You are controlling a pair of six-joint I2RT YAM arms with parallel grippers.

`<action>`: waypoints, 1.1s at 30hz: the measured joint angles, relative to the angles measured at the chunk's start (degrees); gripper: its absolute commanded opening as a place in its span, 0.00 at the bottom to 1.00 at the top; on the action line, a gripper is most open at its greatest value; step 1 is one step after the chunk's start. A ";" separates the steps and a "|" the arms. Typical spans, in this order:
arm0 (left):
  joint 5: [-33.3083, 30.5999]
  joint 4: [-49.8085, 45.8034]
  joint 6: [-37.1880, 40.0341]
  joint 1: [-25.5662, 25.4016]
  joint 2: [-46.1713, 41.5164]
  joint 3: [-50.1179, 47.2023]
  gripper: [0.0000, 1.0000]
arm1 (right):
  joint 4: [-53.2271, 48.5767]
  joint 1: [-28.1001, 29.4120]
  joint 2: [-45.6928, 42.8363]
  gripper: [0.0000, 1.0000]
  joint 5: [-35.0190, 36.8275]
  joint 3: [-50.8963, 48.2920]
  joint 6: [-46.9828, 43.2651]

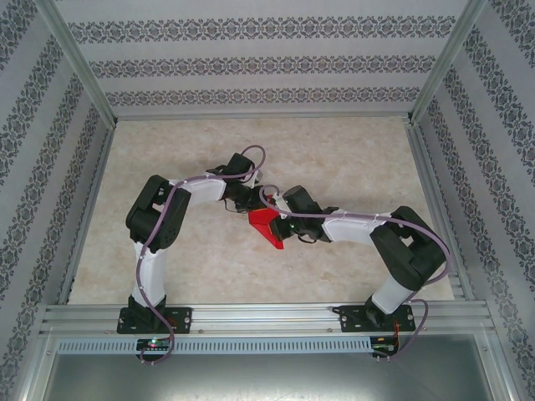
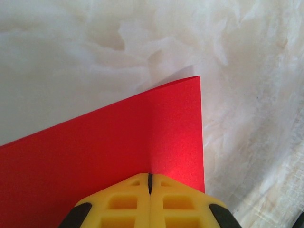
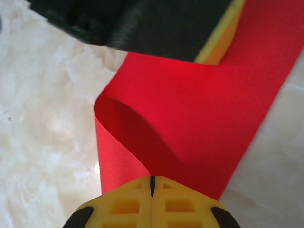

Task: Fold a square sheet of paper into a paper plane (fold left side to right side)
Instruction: Third fold the triangle at the center of the table.

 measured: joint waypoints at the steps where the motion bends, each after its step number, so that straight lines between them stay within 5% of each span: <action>1: 0.00 0.00 0.00 0.00 0.00 0.00 0.07 | -0.22 -0.28 0.22 0.00 -0.02 0.15 0.15; 33: 0.00 0.00 0.00 -0.02 0.00 0.00 0.06 | -2.34 -2.62 4.46 0.00 -0.11 3.56 1.20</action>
